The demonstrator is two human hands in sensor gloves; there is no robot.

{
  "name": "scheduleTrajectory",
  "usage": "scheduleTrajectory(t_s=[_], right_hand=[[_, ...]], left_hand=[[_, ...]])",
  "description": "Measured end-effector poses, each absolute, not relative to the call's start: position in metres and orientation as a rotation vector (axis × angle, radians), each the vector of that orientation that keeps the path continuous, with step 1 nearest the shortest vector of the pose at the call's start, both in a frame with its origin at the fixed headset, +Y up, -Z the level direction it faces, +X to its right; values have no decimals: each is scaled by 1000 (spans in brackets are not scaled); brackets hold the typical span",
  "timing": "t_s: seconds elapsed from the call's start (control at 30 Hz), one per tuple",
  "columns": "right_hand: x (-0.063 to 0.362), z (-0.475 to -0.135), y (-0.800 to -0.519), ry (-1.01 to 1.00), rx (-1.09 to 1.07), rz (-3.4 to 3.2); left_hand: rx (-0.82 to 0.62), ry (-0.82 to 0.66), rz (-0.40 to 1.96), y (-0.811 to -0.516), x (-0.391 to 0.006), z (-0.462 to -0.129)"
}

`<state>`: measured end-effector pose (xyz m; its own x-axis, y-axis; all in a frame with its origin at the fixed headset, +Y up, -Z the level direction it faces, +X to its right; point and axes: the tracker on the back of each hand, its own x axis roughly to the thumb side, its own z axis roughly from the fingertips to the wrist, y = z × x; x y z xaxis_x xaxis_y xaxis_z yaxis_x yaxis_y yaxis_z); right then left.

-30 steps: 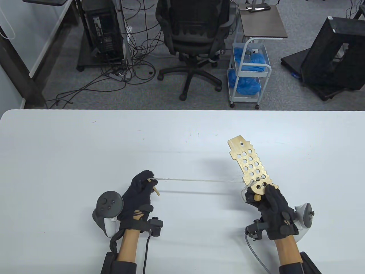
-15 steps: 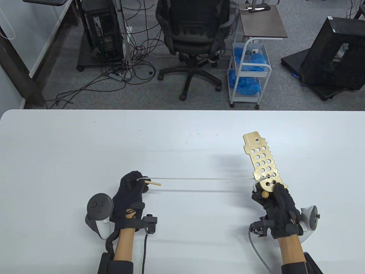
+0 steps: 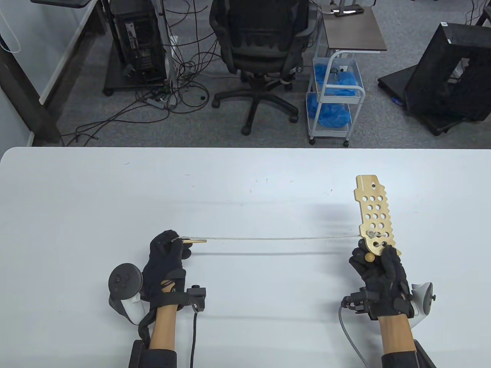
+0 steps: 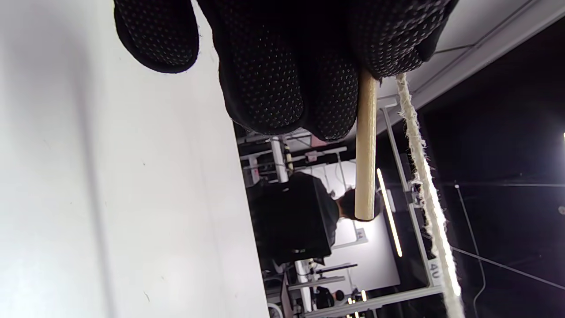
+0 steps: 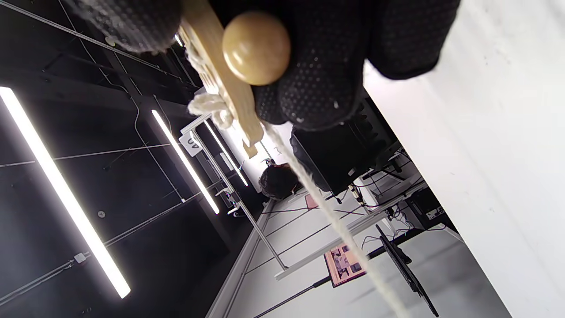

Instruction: Remove rope from all holes on crocodile lacing toy

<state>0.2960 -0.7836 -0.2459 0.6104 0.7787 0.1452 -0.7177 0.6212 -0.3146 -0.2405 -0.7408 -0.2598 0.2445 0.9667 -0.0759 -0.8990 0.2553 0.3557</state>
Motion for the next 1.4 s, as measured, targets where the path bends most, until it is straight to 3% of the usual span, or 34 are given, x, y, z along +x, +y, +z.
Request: scheduleTrajectory(t_s=[0.73,1.4], right_hand=[[306,-240,-783,-350,-307,886],[313,-233,-777,-443,-347,964]], left_hand=[[252,452,1317,-747,-249,-254],[218,452,1380,-751,-245,-255]])
